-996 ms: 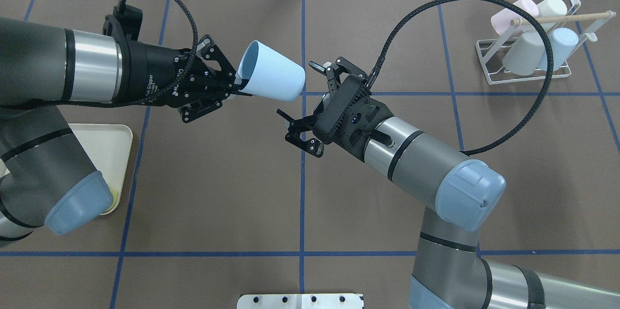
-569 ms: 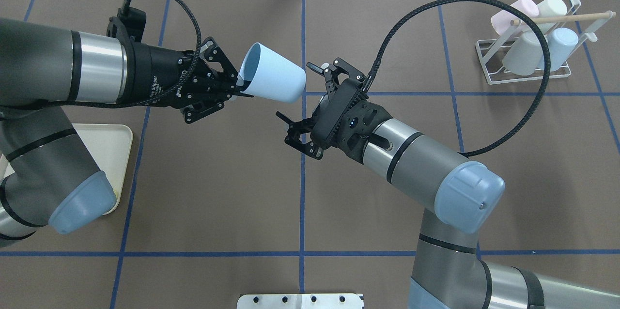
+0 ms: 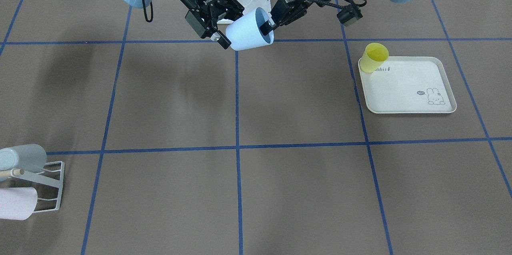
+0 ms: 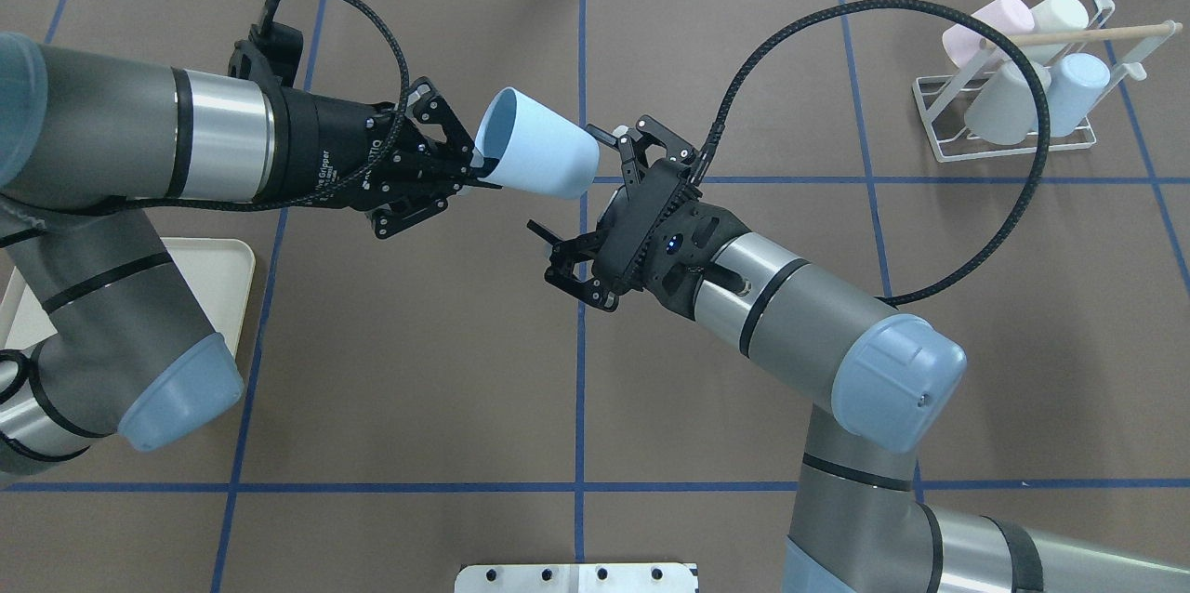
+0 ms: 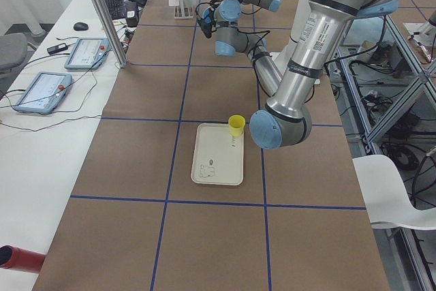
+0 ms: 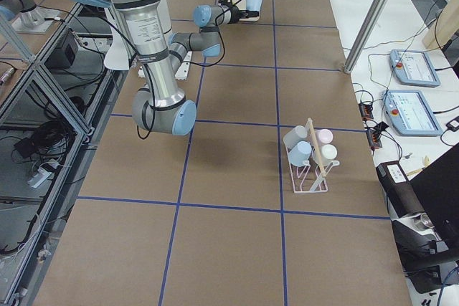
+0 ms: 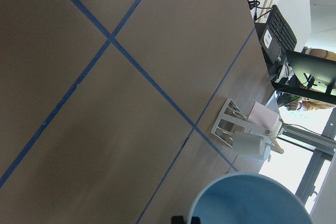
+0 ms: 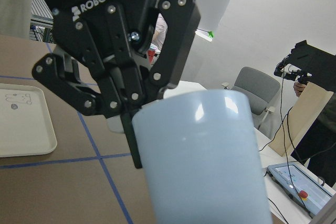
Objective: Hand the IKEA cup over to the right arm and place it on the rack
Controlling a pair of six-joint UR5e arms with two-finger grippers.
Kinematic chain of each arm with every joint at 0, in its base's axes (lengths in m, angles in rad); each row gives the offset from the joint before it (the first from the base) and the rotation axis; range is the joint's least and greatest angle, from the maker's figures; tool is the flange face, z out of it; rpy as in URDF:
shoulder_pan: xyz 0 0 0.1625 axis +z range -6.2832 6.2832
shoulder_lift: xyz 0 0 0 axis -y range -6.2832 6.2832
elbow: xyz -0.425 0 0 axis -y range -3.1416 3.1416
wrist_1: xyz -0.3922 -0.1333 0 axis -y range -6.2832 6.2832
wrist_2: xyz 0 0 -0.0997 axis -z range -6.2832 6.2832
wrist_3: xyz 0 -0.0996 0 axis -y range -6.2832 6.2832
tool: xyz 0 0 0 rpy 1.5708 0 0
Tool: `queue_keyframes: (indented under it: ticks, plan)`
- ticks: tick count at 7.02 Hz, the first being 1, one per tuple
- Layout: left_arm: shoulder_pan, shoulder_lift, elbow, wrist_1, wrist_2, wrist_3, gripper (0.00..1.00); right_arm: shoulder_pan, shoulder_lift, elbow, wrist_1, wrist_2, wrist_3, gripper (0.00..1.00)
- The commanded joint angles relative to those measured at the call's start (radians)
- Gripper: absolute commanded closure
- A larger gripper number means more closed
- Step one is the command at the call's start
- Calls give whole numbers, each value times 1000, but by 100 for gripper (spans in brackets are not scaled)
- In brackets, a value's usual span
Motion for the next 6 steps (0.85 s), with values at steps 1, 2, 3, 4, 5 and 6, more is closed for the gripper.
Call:
queue_keyframes:
  ticks: [1, 2, 3, 4, 5, 6]
  plan:
    - [3, -2, 3, 1, 6, 1, 100, -5, 2, 0, 0, 1, -1, 1]
    - [3, -1, 3, 0, 6, 3, 100, -7, 6, 3, 0, 1, 0, 1]
    - [8, -1, 3, 0, 6, 3, 100, -10, 8, 11, 0, 2, 0, 4]
    - [8, -1, 2, 0, 6, 3, 100, -11, 6, 14, 0, 1, 0, 18]
    - [8, -1, 2, 1, 6, 4, 100, -13, 6, 14, 0, -4, -1, 31]
    - [8, -1, 0, 0, 4, 4, 100, -13, 3, 14, 0, -4, -1, 41]
